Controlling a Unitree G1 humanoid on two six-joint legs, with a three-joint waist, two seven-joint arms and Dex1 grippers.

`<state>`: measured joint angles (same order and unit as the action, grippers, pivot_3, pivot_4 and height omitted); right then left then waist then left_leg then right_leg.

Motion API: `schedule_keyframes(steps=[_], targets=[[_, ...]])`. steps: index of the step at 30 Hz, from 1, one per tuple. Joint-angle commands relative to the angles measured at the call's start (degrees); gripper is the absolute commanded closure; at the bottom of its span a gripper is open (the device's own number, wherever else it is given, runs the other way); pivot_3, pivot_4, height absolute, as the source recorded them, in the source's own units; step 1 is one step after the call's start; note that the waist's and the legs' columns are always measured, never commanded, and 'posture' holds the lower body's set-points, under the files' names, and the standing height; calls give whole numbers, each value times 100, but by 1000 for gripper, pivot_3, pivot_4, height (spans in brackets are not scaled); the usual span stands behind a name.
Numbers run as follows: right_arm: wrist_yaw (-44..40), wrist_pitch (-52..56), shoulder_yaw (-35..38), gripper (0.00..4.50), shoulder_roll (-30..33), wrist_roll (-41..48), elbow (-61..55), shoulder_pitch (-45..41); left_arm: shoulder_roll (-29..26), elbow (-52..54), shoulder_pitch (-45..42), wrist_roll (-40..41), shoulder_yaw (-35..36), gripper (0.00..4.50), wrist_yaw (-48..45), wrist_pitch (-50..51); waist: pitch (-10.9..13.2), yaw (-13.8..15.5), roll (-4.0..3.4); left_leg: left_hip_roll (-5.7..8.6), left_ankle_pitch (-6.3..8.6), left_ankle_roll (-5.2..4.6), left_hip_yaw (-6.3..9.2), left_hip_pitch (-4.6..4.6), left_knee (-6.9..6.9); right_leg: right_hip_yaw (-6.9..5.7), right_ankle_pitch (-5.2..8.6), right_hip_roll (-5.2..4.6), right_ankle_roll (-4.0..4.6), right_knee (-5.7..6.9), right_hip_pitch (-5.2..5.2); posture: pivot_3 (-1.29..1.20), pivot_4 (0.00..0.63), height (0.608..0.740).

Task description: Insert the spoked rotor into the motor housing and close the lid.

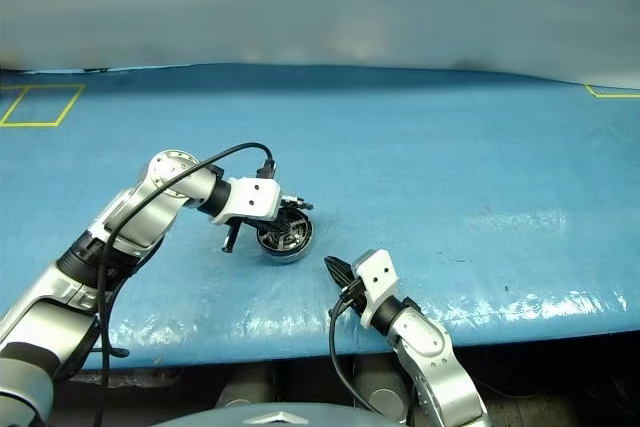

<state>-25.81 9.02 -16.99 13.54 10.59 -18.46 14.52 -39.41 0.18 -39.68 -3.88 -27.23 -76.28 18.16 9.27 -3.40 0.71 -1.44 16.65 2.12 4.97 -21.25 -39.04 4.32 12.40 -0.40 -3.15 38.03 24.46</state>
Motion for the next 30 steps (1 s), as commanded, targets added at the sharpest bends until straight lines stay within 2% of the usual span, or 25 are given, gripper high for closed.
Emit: schedule_keyframes(steps=[1, 21, 25, 29, 30], targets=[[3, -36, 7, 4500, -19, 1, -120, -3, 10, 36, -88, -9, 97, 4473, 22, -43, 0, 0, 0, 0, 0, 0, 0, 0, 0, 0, 0, 0, 0, 0, 0, 0, 150, 740], [-20, -15, -7, 4500, -25, -17, -66, -58, -69, 184, -128, 148, 228, 4473, -56, 142, 0, 0, 0, 0, 0, 0, 0, -1, 0, 1, 0, 0, 0, -1, 0, 0, 150, 740], [-35, -7, -8, 4500, -27, -25, -34, -97, -103, 229, -123, 206, 311, 3622, -87, 110, 0, 1, 0, 0, 0, 0, 0, -1, 0, 0, 0, 0, 0, -1, 0, 0, 150, 740], [-54, 4, -21, 4500, -34, -29, -13, -130, -184, 244, -97, 224, 400, 2248, -101, -72, 0, 2, 0, 0, 0, 0, 0, -1, 0, 0, 0, 0, 0, -1, 0, 0, 150, 740], [-62, 6, -23, 4500, -33, -31, -5, -141, -206, 236, -102, 231, 409, 2248, -106, -92, 0, 1, 0, 0, 0, 0, 0, -1, 0, 0, 0, 0, 0, -1, 1, 0, 150, 740]])
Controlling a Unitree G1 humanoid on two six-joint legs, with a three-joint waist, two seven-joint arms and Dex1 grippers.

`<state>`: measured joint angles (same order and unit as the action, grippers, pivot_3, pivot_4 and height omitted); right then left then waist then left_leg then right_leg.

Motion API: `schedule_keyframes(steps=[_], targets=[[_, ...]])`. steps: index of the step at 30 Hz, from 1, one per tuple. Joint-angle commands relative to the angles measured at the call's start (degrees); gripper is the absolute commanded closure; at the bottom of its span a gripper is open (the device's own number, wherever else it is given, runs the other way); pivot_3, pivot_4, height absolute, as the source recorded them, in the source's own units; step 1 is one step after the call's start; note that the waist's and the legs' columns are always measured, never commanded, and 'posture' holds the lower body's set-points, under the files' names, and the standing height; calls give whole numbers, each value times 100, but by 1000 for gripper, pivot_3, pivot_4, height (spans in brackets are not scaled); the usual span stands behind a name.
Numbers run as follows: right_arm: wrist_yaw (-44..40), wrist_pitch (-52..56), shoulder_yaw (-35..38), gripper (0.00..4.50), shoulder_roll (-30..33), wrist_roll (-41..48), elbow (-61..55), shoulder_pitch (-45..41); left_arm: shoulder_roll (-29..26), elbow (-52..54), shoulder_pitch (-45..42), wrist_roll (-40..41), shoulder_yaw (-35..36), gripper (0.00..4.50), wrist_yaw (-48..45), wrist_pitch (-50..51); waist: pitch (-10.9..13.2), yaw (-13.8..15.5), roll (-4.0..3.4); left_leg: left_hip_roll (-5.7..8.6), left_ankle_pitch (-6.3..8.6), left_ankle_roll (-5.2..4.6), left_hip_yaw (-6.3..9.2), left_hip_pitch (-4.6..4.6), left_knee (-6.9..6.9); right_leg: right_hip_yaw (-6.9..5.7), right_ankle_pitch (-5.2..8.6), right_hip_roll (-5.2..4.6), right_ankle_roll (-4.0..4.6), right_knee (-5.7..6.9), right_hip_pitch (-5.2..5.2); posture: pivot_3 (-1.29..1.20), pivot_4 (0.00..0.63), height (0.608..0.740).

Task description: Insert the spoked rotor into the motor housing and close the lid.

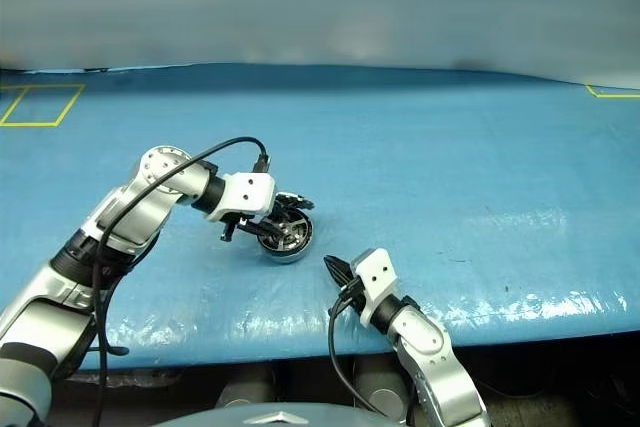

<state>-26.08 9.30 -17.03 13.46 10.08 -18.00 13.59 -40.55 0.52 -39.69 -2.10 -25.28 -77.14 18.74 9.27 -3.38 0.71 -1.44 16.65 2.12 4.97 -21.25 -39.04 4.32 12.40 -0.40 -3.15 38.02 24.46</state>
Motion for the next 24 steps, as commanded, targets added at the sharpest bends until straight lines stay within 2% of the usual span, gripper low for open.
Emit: schedule_keyframes(steps=[1, 11, 24], targets=[[-40, -20, -19, 4500, -26, 19, -44, -58, -106, 188, -109, 58, 212, 2248, -25, -164, 0, 1, 0, 0, 0, 0, 0, 0, 0, 0, 0, 0, 0, 0, 0, 0, 150, 740], [-49, -28, -26, 4500, -30, 4, -30, -58, -300, 198, -106, -17, 103, 2248, -280, -34, 0, -3, 0, 0, 0, 0, 0, -1, 1, 0, 0, 0, 0, -1, 1, 0, 150, 740], [-7, -36, -16, 4500, -44, -18, -44, 11, -74, -279, -140, -217, -42, 2248, -108, -69, 0, 2, 0, 0, 0, 0, 0, -1, 1, 0, 1, 0, 1, -2, 1, 0, 150, 740]])
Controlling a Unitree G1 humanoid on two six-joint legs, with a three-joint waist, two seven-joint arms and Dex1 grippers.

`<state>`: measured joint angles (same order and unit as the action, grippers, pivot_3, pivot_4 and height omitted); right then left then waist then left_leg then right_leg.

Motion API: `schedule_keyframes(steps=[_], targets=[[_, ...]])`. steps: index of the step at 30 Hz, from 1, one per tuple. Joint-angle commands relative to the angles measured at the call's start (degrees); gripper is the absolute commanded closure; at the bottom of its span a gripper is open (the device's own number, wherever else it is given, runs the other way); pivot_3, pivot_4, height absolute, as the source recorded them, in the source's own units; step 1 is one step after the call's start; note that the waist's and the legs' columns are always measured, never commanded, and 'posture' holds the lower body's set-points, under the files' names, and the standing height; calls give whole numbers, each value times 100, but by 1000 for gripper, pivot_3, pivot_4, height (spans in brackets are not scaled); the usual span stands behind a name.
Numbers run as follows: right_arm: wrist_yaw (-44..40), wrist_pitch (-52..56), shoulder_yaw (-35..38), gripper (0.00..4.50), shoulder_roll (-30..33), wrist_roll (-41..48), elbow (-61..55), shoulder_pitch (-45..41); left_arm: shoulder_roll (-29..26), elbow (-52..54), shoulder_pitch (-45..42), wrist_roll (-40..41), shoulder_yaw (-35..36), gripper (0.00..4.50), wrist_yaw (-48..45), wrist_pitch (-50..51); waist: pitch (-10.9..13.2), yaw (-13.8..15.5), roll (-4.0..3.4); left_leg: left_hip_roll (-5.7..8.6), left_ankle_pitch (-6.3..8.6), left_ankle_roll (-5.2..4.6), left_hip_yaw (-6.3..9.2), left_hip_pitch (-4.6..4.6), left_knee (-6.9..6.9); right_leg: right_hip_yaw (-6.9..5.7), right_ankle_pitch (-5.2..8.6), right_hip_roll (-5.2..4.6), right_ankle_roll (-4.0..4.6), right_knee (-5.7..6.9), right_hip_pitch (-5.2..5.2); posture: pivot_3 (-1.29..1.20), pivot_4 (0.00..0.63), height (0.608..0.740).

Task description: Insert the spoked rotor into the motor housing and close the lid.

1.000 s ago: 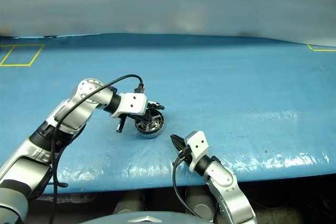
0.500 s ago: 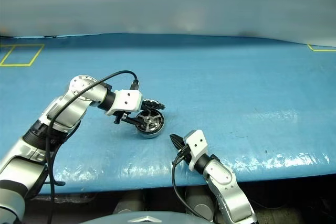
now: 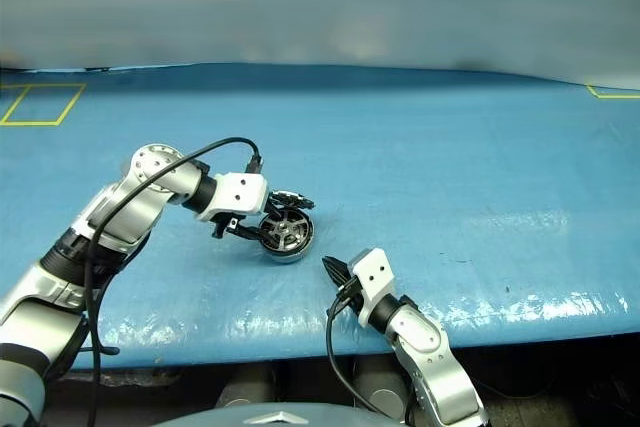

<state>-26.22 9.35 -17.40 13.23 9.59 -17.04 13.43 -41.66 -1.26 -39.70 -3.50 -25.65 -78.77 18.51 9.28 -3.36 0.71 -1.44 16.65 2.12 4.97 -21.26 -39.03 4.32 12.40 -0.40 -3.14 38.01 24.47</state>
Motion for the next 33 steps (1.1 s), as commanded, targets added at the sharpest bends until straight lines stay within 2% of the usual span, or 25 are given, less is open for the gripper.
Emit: schedule_keyframes(steps=[1, 15, 19, 21, 33], targets=[[11, -41, 23, 4500, -22, 30, -144, 37, 53, -161, -150, -109, -14, 2248, 60, -63, 0, 0, 0, 0, 0, 0, 0, 0, 0, 0, 0, 0, 0, 0, 0, 0, 150, 740], [51, -53, 26, 4500, -30, -3, -153, 58, 166, -436, -216, -190, -104, 2248, -62, -82, 0, -3, 0, 0, 0, 0, 0, 0, 0, 0, 0, 0, 0, 0, 0, 0, 150, 740], [63, -52, 29, 4500, -33, -9, -152, 62, 194, -464, -237, -199, -140, 3424, -91, -97, 0, -1, 0, 0, 0, 0, 0, 0, 0, 0, 0, 0, -1, 0, -1, 0, 150, 740], [67, -49, 28, 4500, -33, -10, -154, 65, 212, -472, -243, -214, -141, 3537, -93, -102, 0, -1, 0, 1, 0, 0, 0, 1, 0, 1, 0, 0, 0, 0, -1, 0, 150, 740], [49, -69, 26, 4500, -29, -2, -147, 72, 228, -441, -278, -224, -23, 3541, -47, -183, 0, 13, 0, 1, 0, 0, 0, 1, 0, 0, 0, -1, 0, 0, -2, 0, 150, 740]])
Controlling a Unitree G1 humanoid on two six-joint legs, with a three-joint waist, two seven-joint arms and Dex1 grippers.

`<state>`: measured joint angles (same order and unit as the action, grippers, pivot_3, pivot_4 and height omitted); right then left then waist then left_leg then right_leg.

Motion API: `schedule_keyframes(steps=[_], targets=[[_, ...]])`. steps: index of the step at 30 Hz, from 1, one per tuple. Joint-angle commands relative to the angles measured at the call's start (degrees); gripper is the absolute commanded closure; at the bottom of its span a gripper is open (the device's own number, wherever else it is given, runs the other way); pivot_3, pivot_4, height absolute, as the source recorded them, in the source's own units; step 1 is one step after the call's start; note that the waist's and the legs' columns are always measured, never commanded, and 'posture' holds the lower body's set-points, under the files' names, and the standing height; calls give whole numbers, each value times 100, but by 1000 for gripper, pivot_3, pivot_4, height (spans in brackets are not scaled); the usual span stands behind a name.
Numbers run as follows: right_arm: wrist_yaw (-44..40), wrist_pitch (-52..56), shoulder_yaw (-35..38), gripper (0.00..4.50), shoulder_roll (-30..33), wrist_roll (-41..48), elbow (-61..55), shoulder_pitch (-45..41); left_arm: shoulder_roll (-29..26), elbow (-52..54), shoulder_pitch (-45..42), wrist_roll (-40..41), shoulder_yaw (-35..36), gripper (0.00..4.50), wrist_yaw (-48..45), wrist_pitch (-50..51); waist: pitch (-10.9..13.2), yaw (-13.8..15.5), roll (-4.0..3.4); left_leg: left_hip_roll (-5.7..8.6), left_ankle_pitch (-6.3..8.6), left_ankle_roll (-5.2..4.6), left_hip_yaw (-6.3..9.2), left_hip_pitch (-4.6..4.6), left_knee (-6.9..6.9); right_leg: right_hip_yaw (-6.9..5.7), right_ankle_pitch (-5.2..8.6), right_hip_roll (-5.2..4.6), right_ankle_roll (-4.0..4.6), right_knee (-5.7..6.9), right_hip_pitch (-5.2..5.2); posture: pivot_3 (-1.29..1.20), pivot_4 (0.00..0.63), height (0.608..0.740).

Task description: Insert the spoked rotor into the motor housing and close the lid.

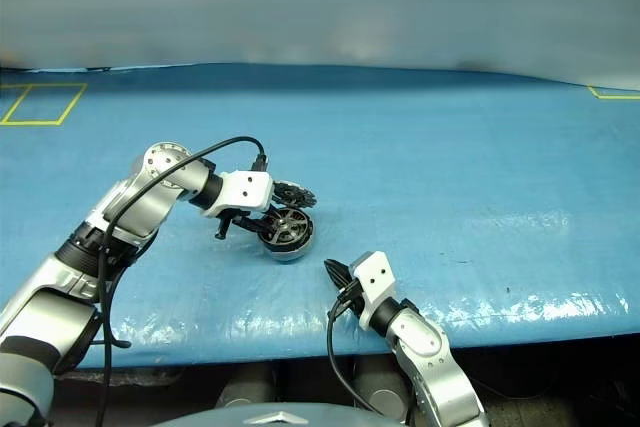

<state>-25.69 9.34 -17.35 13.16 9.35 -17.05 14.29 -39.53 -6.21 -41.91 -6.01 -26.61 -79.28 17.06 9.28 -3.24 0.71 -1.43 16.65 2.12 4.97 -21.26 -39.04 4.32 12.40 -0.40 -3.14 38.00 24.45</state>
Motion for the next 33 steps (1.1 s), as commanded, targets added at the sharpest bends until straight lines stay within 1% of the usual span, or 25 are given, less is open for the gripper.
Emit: schedule_keyframes(steps=[1, 10, 23, 32, 33], targets=[[-13, -83, 20, 4500, -23, 28, -147, -16, 14, 77, -59, 42, 96, 3541, 15, -30, 0, 1, 0, 0, 0, 0, 0, 0, 0, 0, 0, 0, 0, 0, 0, 0, 150, 740], [-79, -148, 41, 4500, -22, 59, -127, -4, -64, 450, 12, 169, 275, 3541, 37, 122, 0, 1, 0, 0, 0, 0, 0, -1, 0, 0, 0, 0, 0, 0, 1, 0, 150, 740], [-85, -114, 35, 4500, -9, 31, -74, -51, -230, 946, 192, 269, 332, 3541, 163, 282, 1, 2, 0, 0, 0, 0, 0, -4, 0, 0, 0, 0, 0, -1, 4, 0, 150, 740], [-91, -99, 25, 4500, 7, 22, -72, -64, -266, 955, 204, 380, 300, 3541, 112, 502, 1, -2, 0, 0, 0, 0, 0, -4, 0, 0, 0, 0, 0, -1, 4, 0, 150, 740], [-90, -95, 27, 4500, 9, 23, -73, -63, -256, 950, 201, 376, 307, 3161, 138, 517, 1, -2, 0, 0, 0, 0, 0, -4, 0, -1, 0, 0, 0, -1, 4, 0, 150, 740]])
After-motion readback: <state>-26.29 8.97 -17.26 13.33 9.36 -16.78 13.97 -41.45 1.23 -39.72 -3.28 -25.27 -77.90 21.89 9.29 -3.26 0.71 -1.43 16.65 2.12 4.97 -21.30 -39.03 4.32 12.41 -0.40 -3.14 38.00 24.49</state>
